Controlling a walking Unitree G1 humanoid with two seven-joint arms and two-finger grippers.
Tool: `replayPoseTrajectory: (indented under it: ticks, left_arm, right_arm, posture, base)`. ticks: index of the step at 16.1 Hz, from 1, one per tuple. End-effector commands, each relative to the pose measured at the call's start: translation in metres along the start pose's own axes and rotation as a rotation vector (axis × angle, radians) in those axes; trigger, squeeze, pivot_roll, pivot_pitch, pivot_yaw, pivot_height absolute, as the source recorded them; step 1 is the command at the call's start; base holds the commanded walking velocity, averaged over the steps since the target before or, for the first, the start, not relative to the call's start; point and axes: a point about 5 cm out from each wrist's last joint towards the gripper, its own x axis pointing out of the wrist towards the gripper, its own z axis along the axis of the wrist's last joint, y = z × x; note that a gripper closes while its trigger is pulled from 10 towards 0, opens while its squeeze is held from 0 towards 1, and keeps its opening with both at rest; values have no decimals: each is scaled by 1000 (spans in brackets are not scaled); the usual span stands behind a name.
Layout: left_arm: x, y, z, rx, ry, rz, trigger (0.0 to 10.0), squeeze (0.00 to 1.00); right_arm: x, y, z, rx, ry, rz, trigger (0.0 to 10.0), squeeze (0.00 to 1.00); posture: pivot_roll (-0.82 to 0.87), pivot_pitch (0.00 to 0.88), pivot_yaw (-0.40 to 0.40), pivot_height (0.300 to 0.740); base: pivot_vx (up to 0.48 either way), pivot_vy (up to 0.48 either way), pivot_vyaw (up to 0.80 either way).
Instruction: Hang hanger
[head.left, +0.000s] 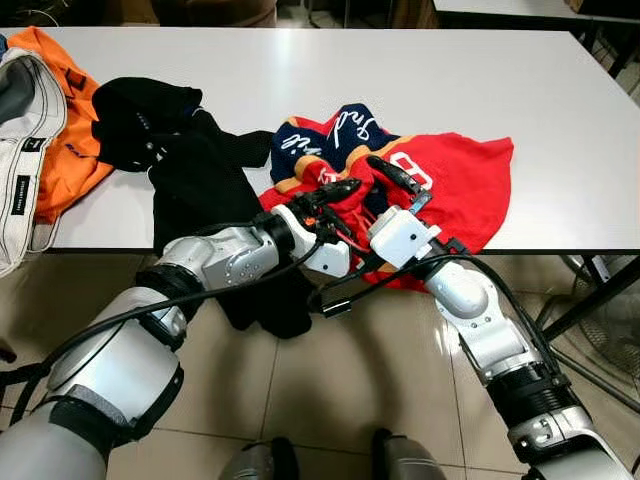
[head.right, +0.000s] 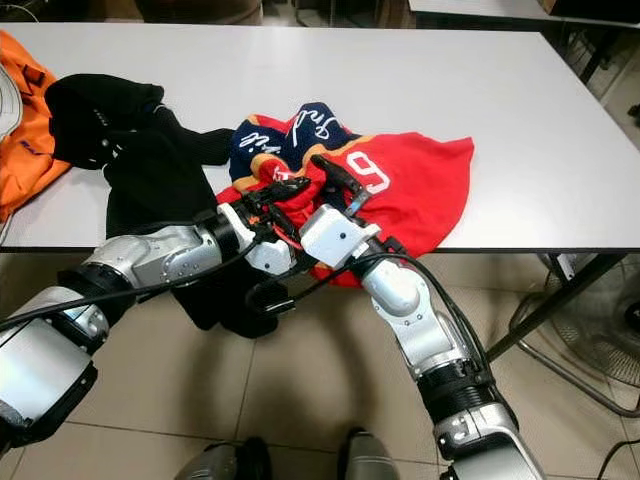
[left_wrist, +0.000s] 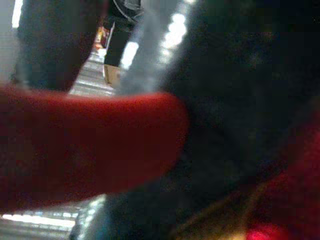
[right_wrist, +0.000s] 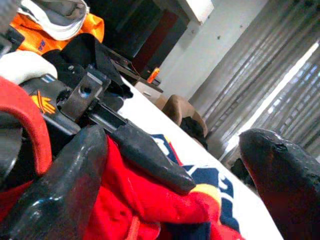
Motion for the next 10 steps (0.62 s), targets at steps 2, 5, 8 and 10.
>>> replayPoseTrajectory:
  ticks: [2, 5, 8, 10]
  left_arm:
    - [5, 11, 5, -46, -25, 61, 0, 0]
    - [4, 10, 7, -117, -25, 102, 0, 0]
    - [1, 7, 6, -142, -14, 97, 0, 0]
    - [-1, 6, 5, -144, -8, 87, 0, 0]
  right_arm:
    - [-1, 8, -1, 28, 14, 25, 10000, 0]
    - [-2, 9, -5, 62, 36, 12, 10000, 0]
    - [-4, 7, -9, 106, 61, 3, 10000, 1000]
    - [-5, 4, -10, 101, 75, 50, 10000, 1000]
  posture:
    - [-299, 126, 85, 740]
    - [-296, 129, 86, 740]
    - [-290, 133, 86, 740]
    - [-285, 136, 87, 740]
  base:
    - [0, 0, 0]
    - [0, 0, 0]
    - [0, 0, 0]
    - [0, 0, 0]
